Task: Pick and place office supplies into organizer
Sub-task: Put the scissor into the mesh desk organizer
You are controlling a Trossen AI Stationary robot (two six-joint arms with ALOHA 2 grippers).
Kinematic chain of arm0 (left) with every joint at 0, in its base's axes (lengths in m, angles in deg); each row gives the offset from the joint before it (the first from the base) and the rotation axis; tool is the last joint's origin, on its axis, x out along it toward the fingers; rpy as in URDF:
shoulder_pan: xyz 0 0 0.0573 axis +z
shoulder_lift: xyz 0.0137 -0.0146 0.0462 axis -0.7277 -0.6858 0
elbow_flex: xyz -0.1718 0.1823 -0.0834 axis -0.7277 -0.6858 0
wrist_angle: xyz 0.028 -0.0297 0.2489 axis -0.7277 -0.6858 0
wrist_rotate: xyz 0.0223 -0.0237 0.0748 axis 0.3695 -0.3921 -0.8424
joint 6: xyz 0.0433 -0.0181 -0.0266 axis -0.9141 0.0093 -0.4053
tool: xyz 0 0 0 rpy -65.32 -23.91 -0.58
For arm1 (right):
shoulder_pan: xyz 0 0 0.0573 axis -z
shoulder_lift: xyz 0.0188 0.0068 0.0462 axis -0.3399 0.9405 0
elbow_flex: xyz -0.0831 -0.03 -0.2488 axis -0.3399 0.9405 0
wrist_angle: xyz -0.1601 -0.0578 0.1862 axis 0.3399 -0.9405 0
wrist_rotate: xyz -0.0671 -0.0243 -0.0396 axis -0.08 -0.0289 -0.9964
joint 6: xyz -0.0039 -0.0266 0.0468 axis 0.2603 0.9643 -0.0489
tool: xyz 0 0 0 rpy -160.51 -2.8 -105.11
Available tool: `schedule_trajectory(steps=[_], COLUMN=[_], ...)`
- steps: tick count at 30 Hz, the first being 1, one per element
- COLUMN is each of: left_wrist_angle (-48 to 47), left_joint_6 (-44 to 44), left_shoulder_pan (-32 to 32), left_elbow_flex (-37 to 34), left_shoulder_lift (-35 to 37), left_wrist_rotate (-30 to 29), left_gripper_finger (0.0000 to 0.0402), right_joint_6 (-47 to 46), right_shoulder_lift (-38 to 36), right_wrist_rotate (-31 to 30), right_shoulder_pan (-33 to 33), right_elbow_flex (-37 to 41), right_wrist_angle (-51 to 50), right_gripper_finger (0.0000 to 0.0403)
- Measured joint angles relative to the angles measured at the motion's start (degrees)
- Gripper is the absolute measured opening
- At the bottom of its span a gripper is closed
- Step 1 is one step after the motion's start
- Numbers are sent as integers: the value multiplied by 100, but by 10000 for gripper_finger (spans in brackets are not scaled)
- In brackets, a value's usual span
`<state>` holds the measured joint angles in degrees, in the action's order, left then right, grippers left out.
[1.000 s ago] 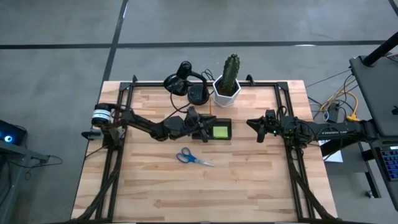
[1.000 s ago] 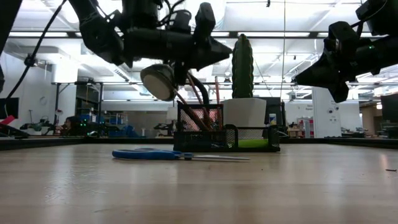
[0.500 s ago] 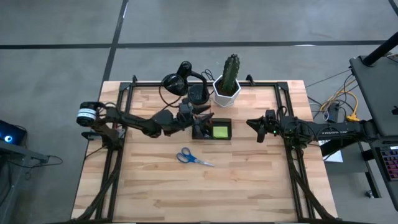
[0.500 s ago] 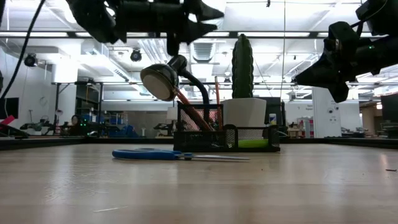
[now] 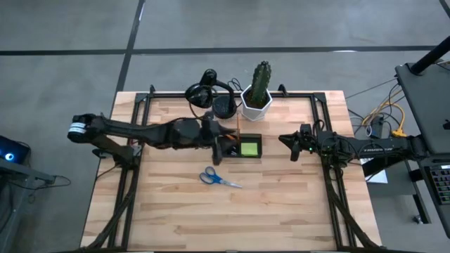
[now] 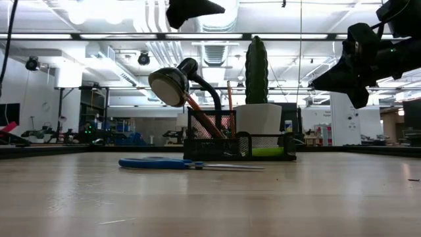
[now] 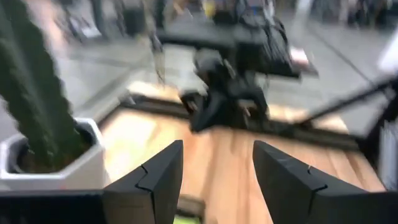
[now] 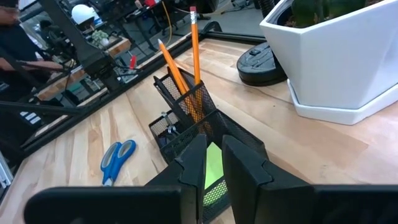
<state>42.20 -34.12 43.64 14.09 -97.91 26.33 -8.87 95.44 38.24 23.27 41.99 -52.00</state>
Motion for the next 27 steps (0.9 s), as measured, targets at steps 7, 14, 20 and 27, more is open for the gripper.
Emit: schedule_trajectory(steps=[7, 14, 20, 27], left_wrist_angle=[-2359, -3145, -3159, -4184], left_joint_6=[35, 692, 903, 1231], left_shoulder_pan=[-104, -157, -178, -194], left_elbow_flex=[541, 373, 335, 333], left_shoulder_lift=[-30, -39, -39, -33], left_wrist_rotate=[610, 670, 667, 672], left_gripper_finger=[178, 178, 178, 169], right_joint_6=[-7, -22, -22, -22], right_shoulder_lift=[3, 14, 14, 14], right_wrist_rotate=[0, 2, 9, 225], right_shoulder_pan=[0, -1, -2, -2], right_elbow_flex=[0, 0, 0, 0], right_wrist_angle=[0, 40, 46, 228], right_gripper_finger=[43, 43, 43, 44])
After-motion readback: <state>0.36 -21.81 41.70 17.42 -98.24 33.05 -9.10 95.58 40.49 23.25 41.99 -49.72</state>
